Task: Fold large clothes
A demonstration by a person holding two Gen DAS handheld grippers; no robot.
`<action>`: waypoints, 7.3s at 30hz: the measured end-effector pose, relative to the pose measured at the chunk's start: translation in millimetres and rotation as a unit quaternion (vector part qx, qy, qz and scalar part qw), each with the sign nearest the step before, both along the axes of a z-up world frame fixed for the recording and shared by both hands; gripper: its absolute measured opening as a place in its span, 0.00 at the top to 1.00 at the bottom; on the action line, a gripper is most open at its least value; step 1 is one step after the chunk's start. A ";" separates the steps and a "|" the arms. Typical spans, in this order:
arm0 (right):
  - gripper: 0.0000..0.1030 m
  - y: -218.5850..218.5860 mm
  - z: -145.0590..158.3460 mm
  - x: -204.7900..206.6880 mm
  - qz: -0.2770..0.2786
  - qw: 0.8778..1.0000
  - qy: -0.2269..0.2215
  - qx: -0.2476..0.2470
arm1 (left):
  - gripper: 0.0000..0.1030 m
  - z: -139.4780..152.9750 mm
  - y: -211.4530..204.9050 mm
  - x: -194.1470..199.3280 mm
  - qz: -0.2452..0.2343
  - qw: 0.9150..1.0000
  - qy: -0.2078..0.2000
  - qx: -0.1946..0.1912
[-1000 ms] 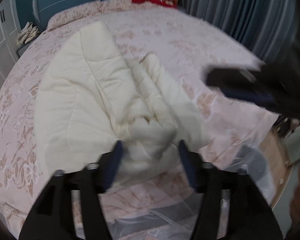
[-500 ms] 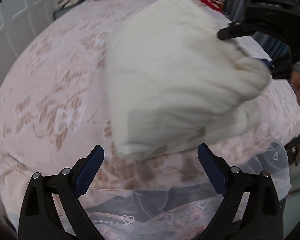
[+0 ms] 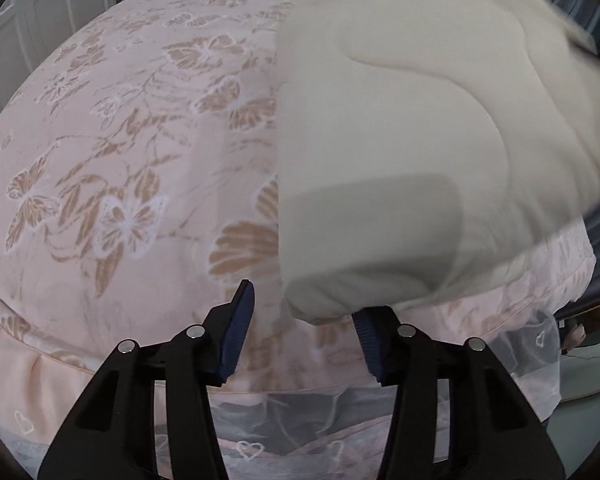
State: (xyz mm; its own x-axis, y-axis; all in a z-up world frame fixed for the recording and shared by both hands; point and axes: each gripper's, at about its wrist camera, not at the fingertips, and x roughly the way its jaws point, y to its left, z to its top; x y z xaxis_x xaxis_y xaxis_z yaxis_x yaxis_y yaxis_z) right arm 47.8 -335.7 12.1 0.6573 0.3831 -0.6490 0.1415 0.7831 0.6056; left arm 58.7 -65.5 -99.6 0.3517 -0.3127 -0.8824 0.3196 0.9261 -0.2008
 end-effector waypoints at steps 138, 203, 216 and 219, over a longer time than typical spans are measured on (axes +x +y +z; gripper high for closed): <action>0.33 -79.2 -170.5 -25.6 -0.152 0.974 0.129 0.111 | 0.11 -27.3 -40.7 98.3 0.032 0.975 0.131 -0.174; 0.77 9.7 -30.3 -19.0 -0.075 0.996 0.016 -0.038 | 0.48 111.1 -18.9 57.2 -0.057 0.991 -0.071 -0.096; 0.77 54.9 107.6 11.6 -0.049 0.984 -0.148 -0.087 | 0.48 246.0 34.6 70.2 -0.056 0.955 -0.253 -0.143; 0.76 72.5 110.0 39.9 -0.033 0.982 -0.161 -0.095 | 0.48 249.2 52.0 86.2 -0.044 0.951 -0.274 -0.136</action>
